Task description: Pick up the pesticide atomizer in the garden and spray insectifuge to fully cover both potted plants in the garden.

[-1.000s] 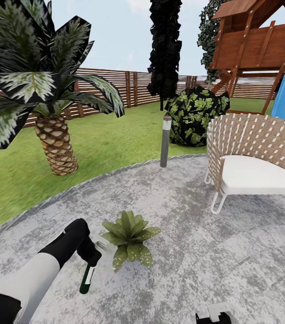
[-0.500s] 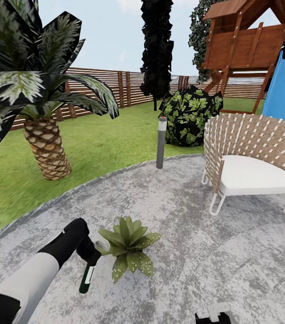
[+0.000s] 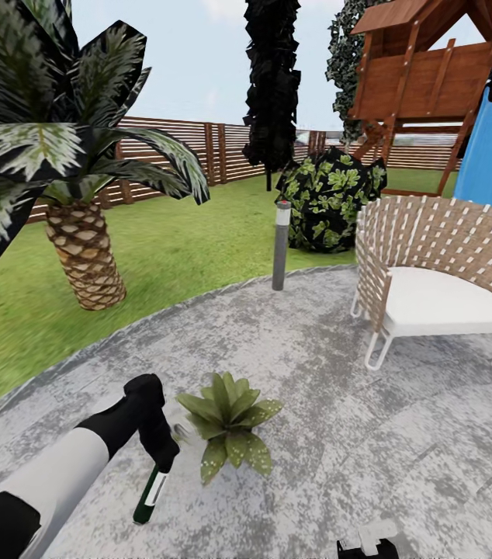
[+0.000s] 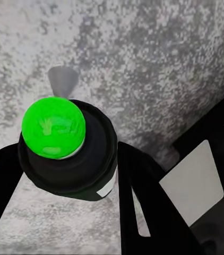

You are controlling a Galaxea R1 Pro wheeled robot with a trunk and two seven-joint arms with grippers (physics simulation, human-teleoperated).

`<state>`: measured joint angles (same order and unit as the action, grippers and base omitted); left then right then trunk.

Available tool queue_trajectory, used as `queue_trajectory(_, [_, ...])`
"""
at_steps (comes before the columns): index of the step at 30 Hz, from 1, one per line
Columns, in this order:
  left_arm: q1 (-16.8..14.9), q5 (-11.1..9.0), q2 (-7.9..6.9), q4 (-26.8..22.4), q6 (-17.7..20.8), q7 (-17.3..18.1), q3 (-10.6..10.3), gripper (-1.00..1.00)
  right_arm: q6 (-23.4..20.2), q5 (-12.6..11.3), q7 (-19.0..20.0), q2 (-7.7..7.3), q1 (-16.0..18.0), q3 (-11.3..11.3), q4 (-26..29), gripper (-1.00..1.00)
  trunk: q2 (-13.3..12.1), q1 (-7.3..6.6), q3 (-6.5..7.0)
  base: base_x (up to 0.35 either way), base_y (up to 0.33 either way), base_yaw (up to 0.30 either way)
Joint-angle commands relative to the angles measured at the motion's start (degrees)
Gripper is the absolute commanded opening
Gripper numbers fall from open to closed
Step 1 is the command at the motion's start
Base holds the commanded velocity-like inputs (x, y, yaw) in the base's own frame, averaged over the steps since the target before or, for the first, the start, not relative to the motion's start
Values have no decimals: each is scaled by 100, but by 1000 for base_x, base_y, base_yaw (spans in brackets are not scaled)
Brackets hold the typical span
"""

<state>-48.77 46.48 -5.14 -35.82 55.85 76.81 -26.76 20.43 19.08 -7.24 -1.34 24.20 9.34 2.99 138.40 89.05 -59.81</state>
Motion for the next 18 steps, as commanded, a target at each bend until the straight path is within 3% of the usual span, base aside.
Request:
queue_trajectory(1, [3,45,-1,-13,49,54,-20,-100,21,61,-23,0,5,41,-9,100,2,-1,-5,-6,299,0])
queue_trajectory(8, [3,44,12,-10,54,53,-12,-100,21,61,-23,-1,5,41,-9,100,2,-1,-5,170,253,0])
queue_trajectory(13, [30,45,14,-6,39,18,-39,-100,22,61,-23,-3,5,41,-9,100,2,-1,-5,175,28,-13])
queue_trajectory(16, [53,38,13,53,25,1,-33,-100,23,60,-23,-12,5,41,-4,100,2,-1,1,10,1,-214])
queue_trajectory(18, [59,30,13,390,21,-9,-32,-100,23,61,-23,-13,5,41,-2,100,2,-1,3,2,0,-192])
